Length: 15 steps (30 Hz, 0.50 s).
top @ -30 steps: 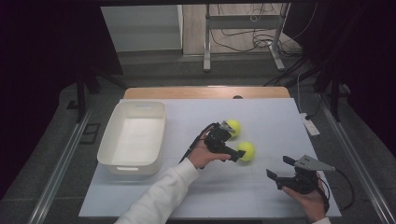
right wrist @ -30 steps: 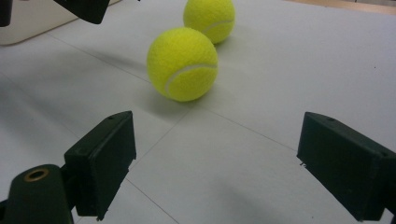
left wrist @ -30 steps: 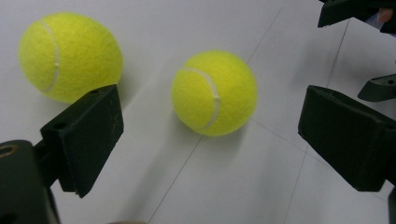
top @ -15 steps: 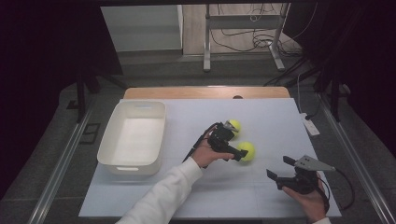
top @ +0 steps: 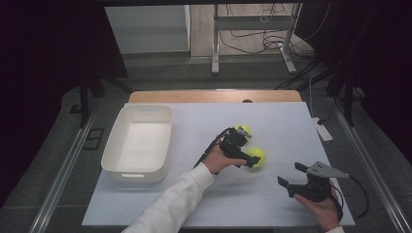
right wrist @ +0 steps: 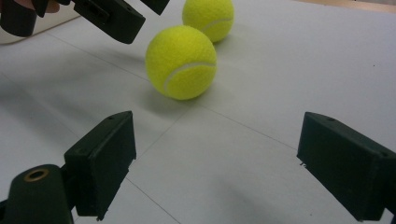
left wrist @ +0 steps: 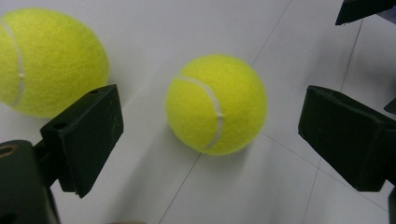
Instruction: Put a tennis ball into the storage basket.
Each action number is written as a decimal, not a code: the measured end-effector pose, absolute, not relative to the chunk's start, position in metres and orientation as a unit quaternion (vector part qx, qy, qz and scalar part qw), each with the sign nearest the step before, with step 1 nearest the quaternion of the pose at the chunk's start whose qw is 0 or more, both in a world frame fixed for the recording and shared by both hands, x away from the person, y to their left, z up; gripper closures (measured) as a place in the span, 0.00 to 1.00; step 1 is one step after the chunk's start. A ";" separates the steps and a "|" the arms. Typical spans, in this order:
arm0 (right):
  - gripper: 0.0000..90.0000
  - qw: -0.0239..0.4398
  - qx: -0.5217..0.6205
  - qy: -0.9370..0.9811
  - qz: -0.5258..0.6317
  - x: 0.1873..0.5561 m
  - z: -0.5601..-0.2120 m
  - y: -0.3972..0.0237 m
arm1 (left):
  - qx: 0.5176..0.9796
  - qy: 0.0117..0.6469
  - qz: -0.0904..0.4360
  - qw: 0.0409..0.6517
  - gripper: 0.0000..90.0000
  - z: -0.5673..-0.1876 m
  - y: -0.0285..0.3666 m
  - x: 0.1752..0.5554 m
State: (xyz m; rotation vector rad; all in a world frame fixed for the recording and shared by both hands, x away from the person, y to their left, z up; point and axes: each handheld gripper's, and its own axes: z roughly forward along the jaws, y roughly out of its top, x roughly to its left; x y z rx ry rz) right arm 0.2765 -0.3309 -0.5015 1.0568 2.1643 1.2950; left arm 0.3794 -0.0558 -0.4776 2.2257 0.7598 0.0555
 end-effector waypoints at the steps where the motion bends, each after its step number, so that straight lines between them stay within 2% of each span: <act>1: 0.13 0.202 0.378 0.775 0.464 0.276 -0.501 -0.331 | 0.875 0.297 0.023 0.383 0.09 -0.478 -0.056 0.380; 15: 0.13 0.202 0.379 0.776 0.462 0.276 -0.502 -0.332 | 0.878 0.297 0.018 0.376 0.08 -0.485 -0.067 0.385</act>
